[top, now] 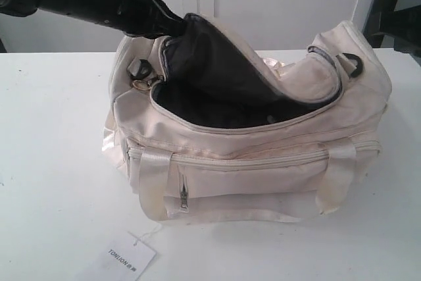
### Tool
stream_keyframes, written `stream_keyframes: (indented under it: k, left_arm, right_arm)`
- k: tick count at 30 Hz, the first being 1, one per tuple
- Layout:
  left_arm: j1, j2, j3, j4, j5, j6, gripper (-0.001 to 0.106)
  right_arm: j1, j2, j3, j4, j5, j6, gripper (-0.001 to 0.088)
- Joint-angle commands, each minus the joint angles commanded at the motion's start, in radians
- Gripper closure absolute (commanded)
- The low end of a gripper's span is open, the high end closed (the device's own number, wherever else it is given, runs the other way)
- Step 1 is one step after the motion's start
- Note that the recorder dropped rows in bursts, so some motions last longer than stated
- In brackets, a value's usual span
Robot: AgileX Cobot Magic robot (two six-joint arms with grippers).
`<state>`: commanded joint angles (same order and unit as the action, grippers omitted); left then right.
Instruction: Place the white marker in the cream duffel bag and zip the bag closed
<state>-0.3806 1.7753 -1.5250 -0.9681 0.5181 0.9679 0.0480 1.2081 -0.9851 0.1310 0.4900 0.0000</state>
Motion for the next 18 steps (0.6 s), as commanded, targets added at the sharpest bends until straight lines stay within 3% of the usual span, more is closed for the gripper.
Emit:
stream_keyframes:
  k: [18]
  left_arm:
    - [0.0, 0.0, 0.0, 0.114, 0.305, 0.0, 0.105]
  right_arm:
    - [0.0, 0.0, 0.0, 0.004, 0.002, 0.0, 0.0868]
